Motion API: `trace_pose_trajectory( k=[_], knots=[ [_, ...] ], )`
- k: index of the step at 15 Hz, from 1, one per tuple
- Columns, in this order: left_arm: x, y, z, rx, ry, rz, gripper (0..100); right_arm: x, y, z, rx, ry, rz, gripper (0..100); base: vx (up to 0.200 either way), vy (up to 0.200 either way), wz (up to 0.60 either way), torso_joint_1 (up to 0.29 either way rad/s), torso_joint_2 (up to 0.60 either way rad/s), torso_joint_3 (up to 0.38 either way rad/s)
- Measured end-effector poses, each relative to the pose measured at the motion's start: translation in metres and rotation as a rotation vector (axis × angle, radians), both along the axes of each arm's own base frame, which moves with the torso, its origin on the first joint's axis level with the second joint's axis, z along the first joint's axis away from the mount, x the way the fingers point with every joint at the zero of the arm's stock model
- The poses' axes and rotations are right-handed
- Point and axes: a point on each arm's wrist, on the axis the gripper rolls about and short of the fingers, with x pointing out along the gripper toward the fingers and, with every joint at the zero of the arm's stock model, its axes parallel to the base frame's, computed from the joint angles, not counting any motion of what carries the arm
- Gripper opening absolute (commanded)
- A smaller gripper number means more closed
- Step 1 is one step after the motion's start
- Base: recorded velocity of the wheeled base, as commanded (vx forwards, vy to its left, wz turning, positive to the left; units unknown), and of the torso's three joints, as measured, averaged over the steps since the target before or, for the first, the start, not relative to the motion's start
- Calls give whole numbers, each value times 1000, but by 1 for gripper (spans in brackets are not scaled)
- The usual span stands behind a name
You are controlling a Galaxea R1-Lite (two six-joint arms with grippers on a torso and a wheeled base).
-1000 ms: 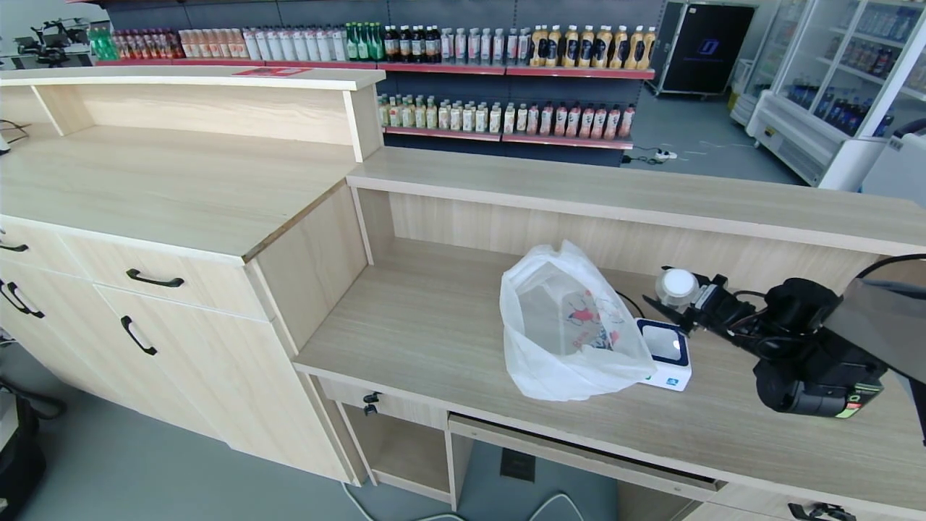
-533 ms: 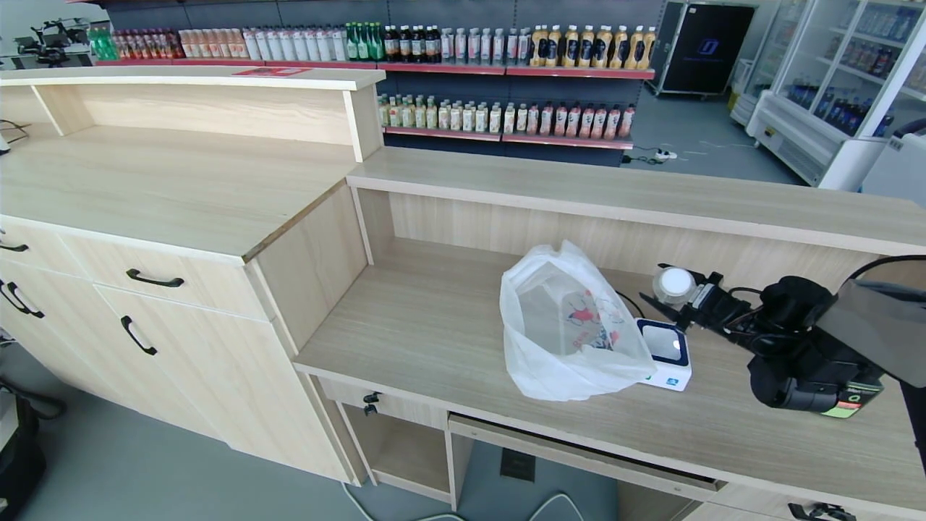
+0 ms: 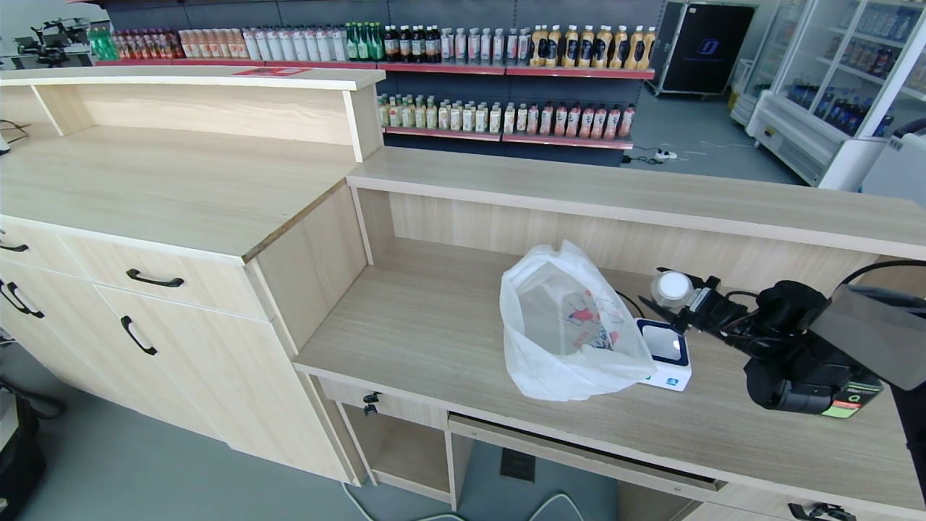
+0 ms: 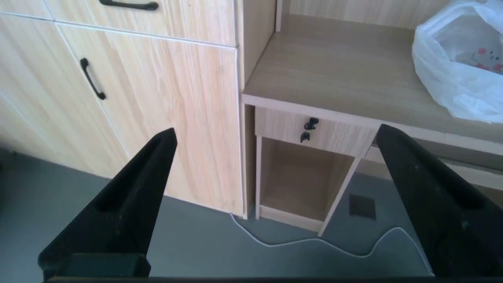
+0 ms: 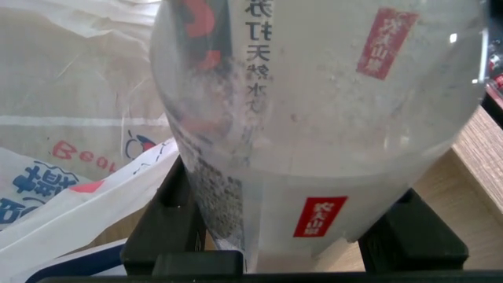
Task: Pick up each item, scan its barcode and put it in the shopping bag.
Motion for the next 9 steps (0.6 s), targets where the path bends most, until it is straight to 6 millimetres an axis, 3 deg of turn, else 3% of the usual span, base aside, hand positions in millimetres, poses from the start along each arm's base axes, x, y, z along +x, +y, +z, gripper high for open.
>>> trace_pose_trajectory(
  k=[9],
  knots=[
    [0,0,0,0,0,0,100,1,-2,-5,-2,6,12,0,0,0,0,0,0,0]
  ],
)
